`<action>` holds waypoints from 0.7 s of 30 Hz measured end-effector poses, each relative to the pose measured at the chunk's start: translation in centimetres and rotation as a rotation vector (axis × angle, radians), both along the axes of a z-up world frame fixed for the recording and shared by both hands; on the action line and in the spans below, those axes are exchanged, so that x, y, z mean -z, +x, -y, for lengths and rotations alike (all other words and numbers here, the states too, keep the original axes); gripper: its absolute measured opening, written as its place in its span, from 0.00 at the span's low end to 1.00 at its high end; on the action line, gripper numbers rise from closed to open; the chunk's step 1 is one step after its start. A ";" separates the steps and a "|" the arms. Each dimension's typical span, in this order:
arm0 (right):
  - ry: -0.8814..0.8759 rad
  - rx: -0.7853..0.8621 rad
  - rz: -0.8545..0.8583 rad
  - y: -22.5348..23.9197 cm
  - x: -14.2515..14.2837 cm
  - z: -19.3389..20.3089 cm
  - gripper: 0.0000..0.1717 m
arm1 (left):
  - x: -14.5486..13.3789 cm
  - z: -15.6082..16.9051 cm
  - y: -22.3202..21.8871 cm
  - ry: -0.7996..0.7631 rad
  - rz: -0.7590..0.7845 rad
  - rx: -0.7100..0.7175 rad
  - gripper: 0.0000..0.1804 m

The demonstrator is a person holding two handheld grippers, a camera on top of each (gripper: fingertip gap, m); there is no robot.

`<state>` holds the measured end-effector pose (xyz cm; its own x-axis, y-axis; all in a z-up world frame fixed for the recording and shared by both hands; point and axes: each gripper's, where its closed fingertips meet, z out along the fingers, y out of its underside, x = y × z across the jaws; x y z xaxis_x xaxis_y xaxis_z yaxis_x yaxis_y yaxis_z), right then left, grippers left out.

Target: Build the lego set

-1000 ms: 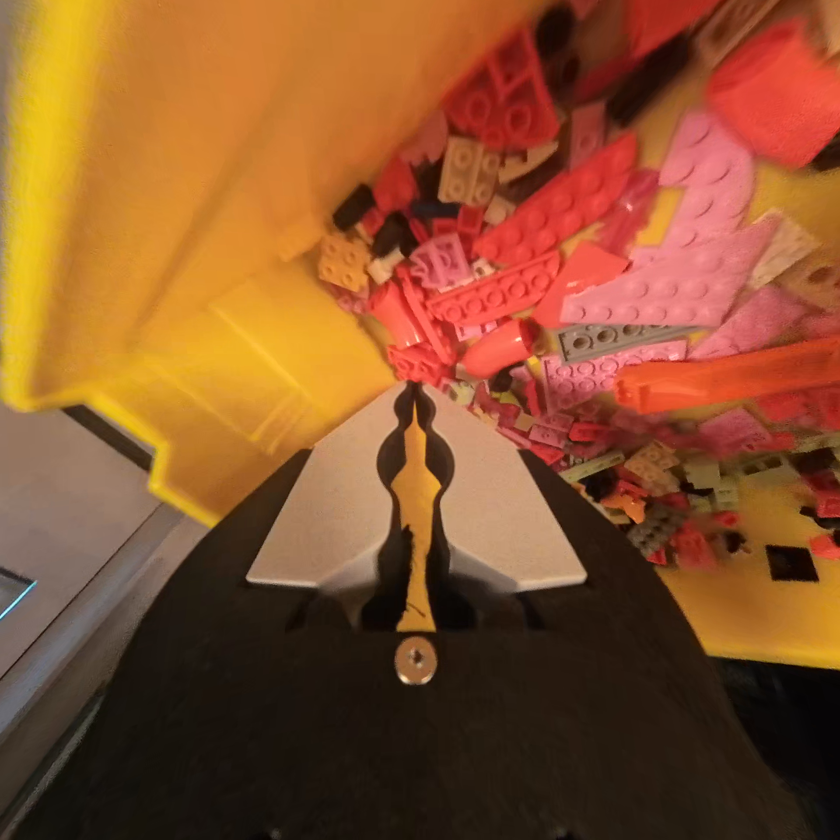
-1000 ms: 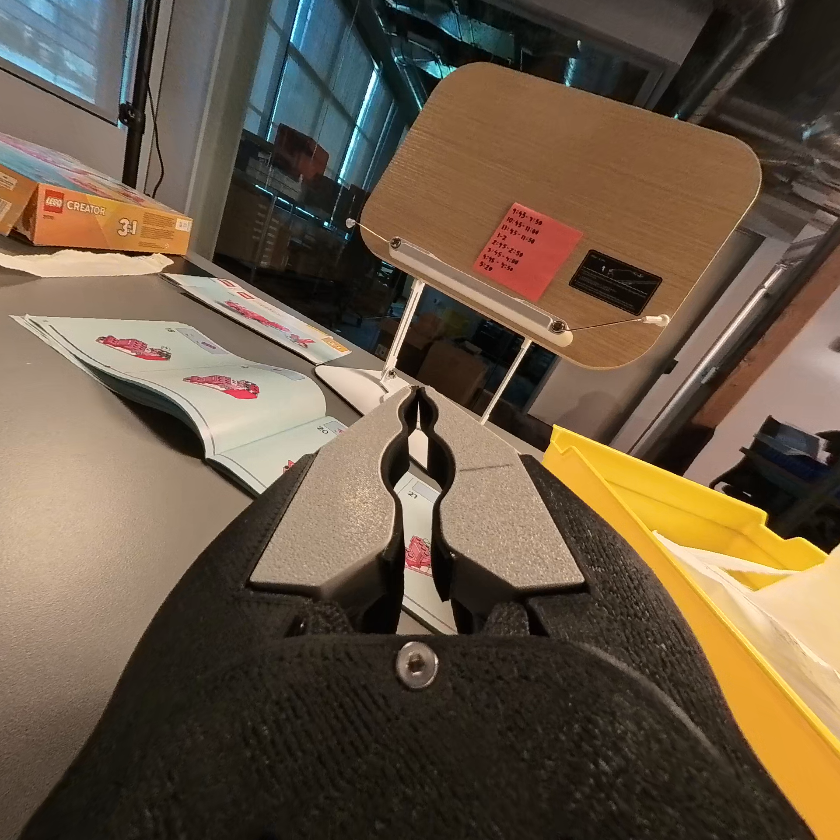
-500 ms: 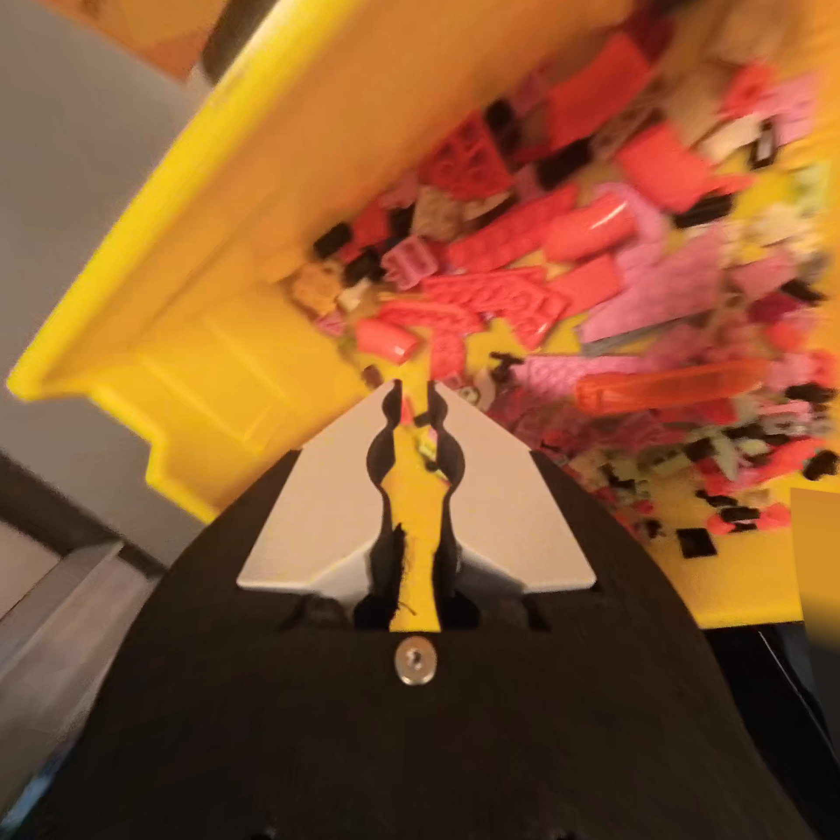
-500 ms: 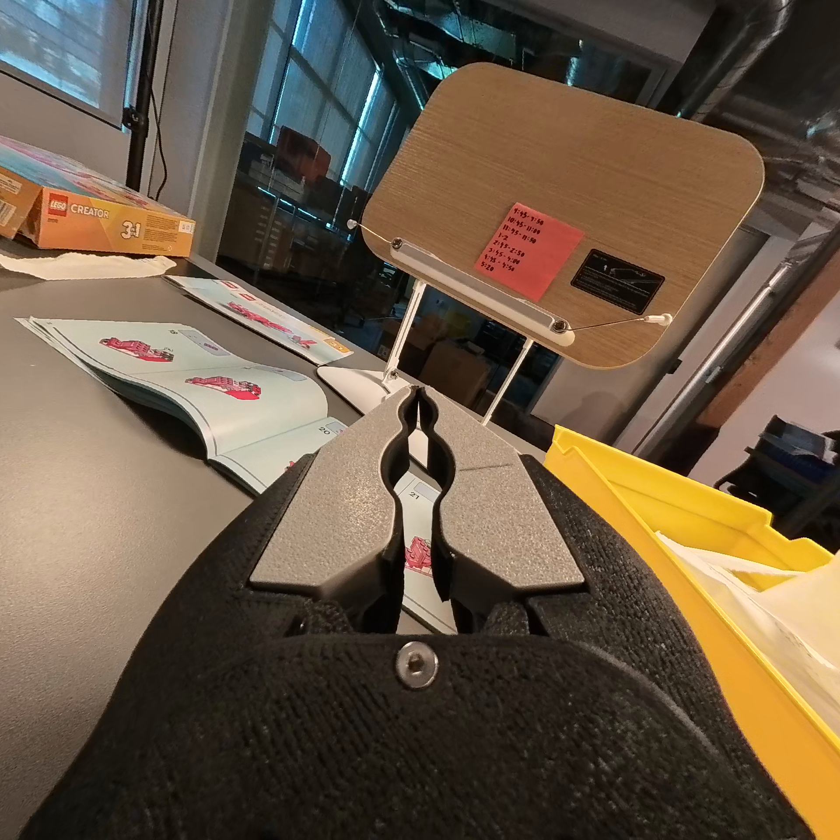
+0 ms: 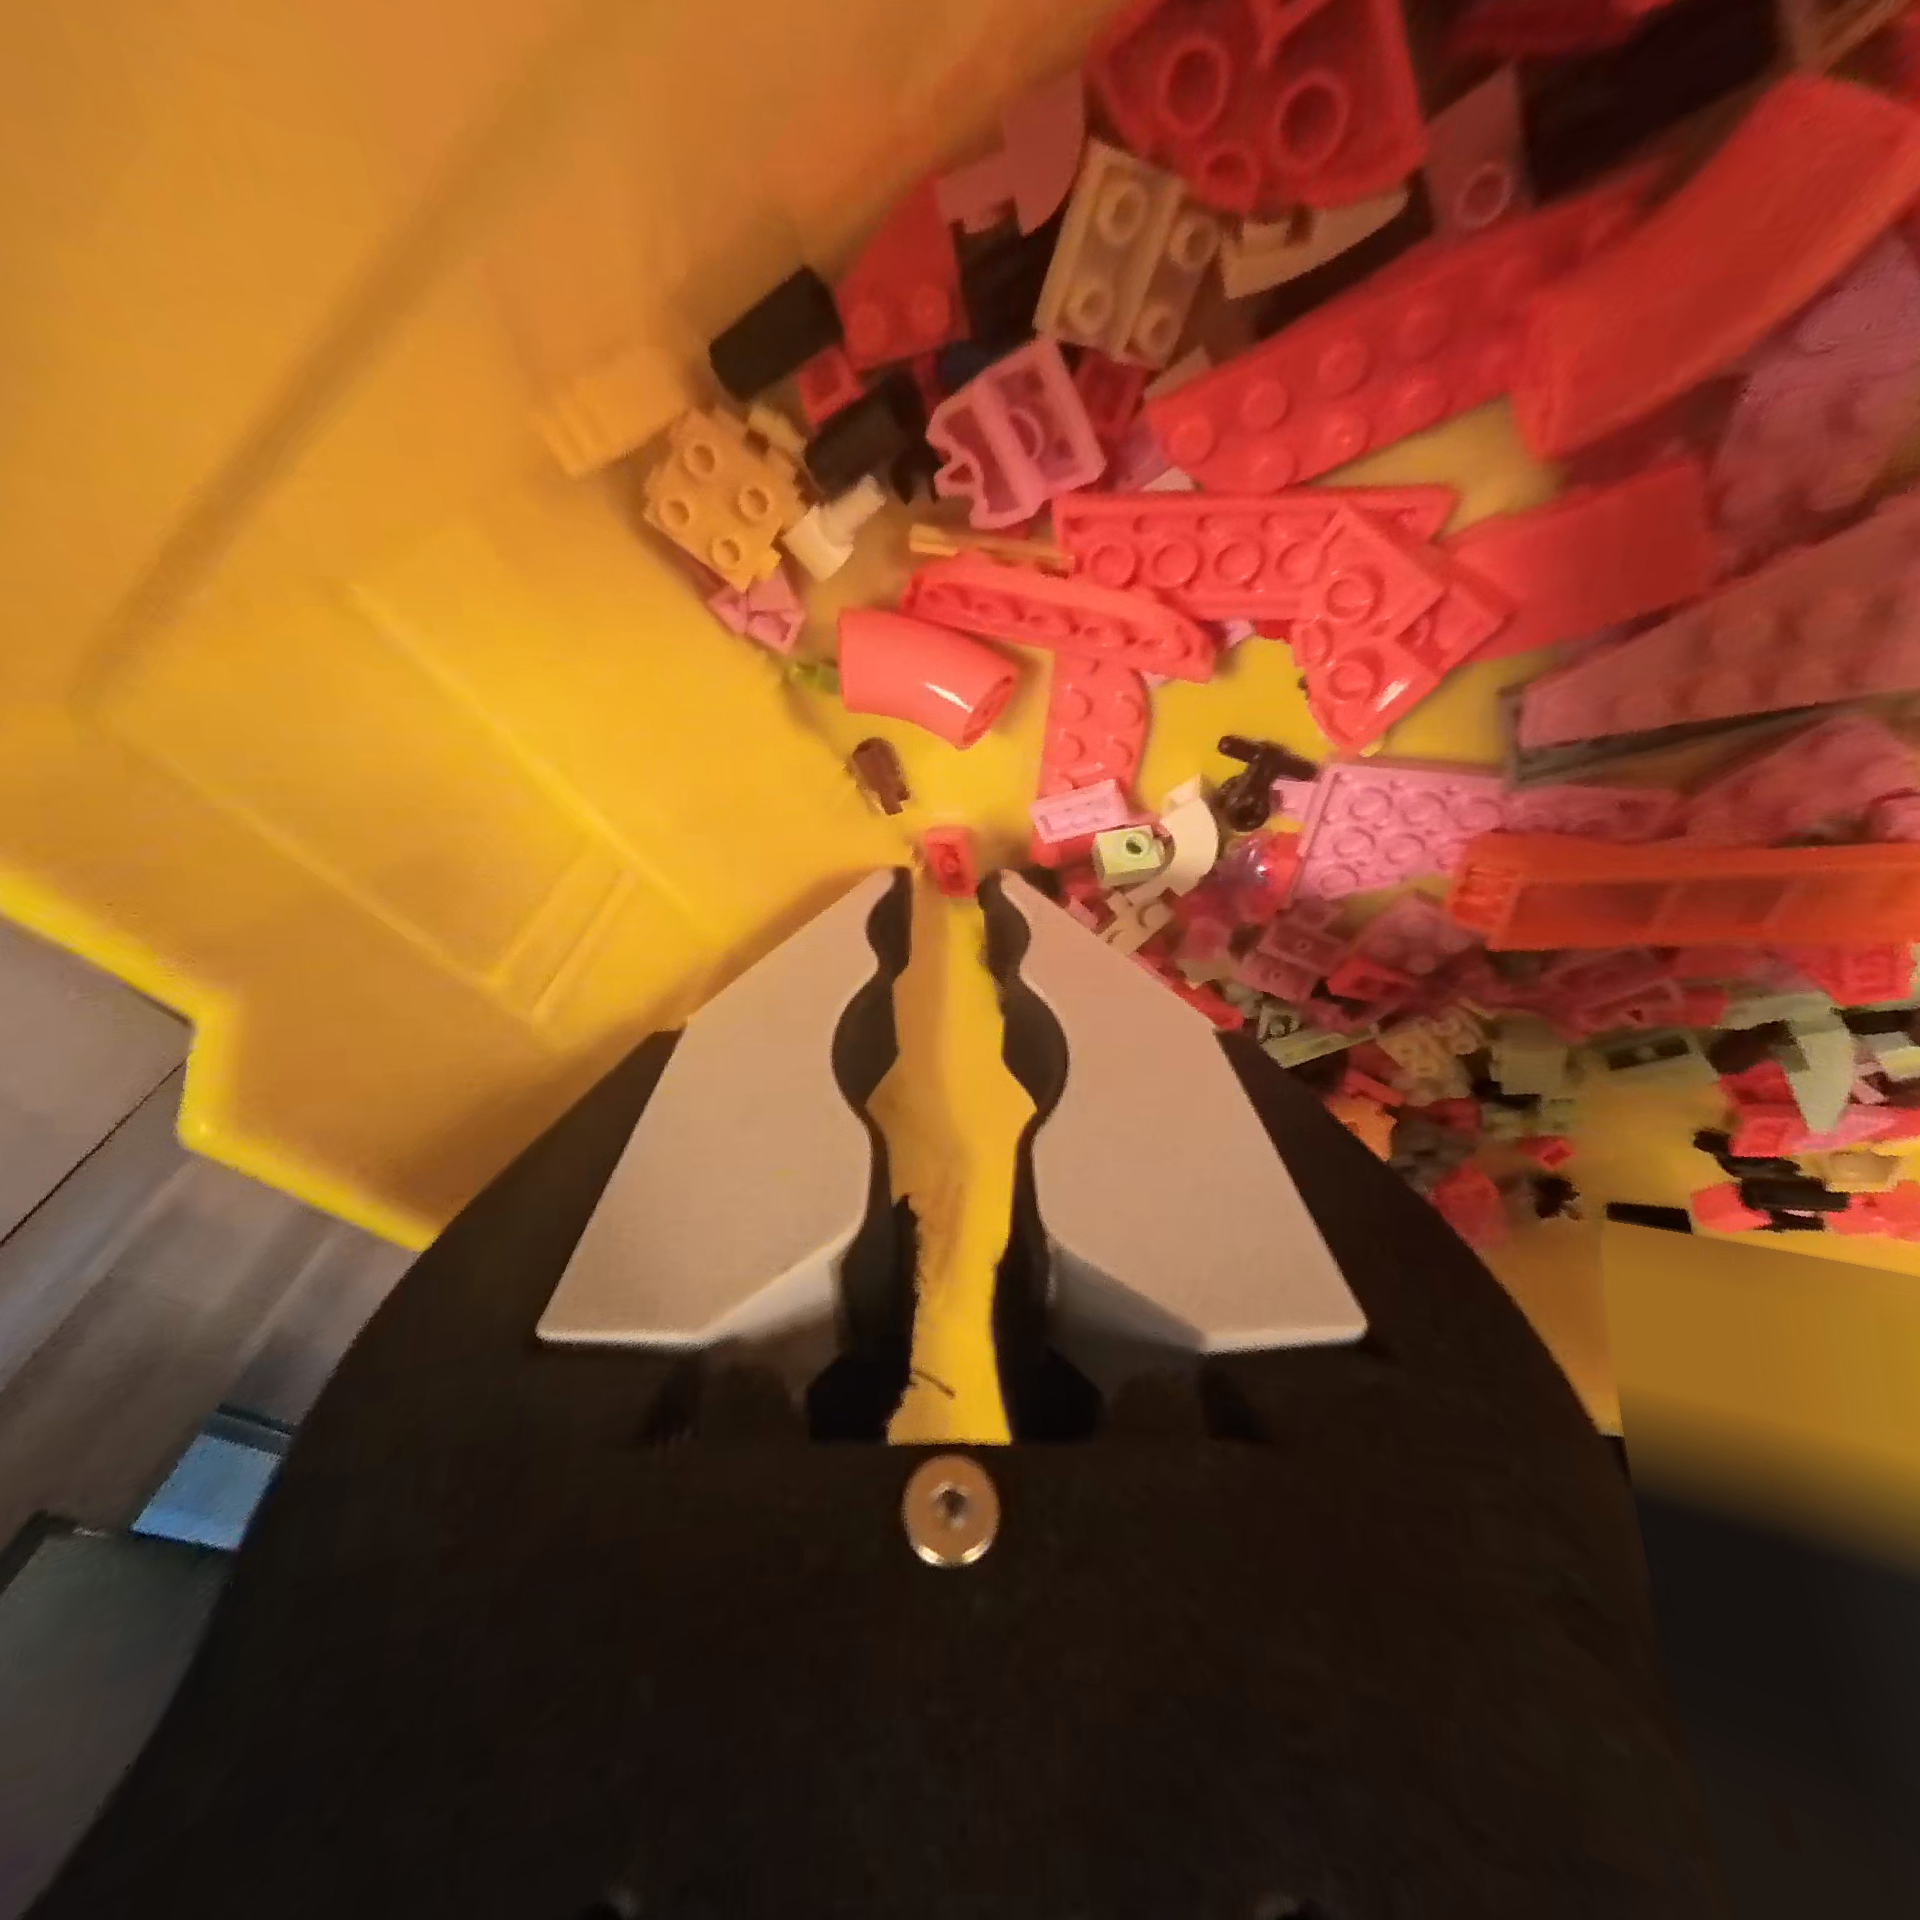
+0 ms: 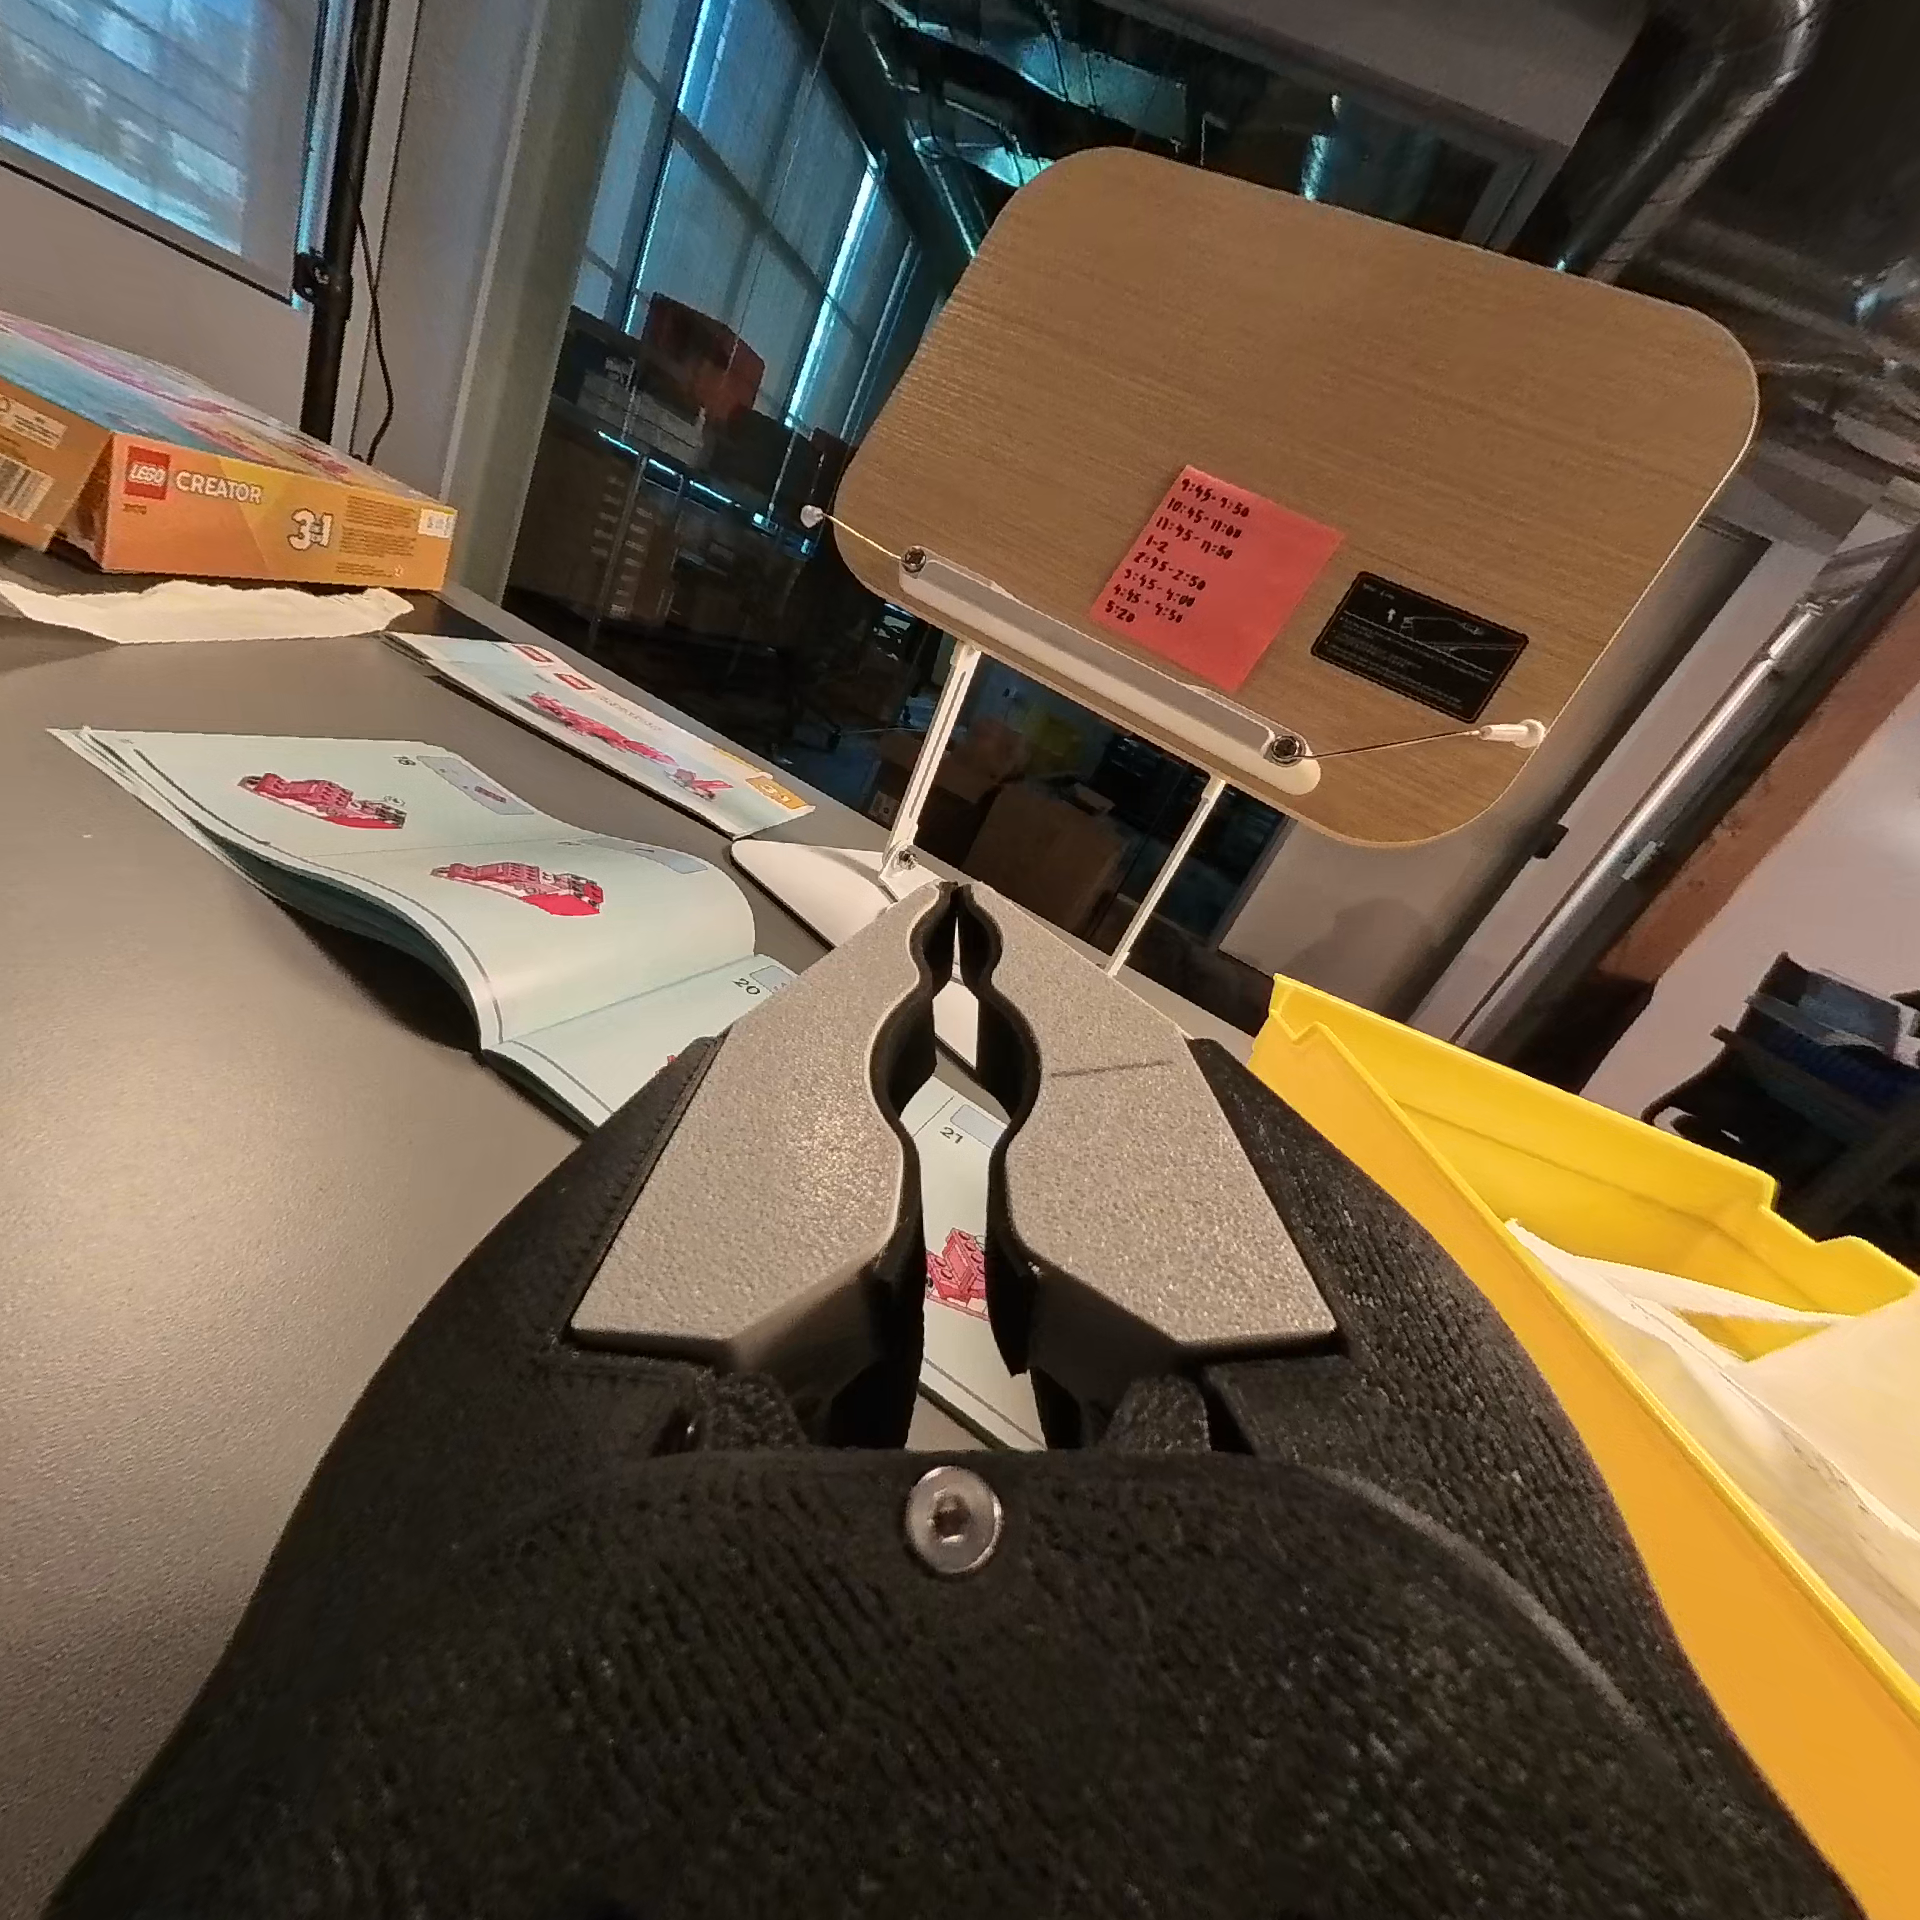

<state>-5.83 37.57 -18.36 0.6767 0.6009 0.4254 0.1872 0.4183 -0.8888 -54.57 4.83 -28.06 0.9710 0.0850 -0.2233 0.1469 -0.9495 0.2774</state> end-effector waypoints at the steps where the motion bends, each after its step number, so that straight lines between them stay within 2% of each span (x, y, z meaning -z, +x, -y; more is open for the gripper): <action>1: 0.000 -0.001 0.000 0.0 0.0 0.0 0.00 | 0.1 0.0 0.1 -0.001 0.005 0.004 0.05; 8: -0.003 -0.003 -0.015 0.1 -0.1 0.0 0.00 | 0.8 -0.2 0.3 0.025 0.040 -0.058 0.04; 14: -0.001 -0.006 -0.010 0.1 -0.1 0.1 0.00 | 0.9 -0.2 0.2 0.012 0.025 -0.028 0.03; 18: -0.001 -0.007 -0.011 0.1 -0.1 0.1 0.00 | 1.1 -0.9 2.6 0.079 0.180 -0.055 0.02; 21: -0.001 -0.008 -0.009 0.0 -0.1 0.1 0.00 | 0.7 -1.0 1.6 0.103 0.117 -0.039 0.03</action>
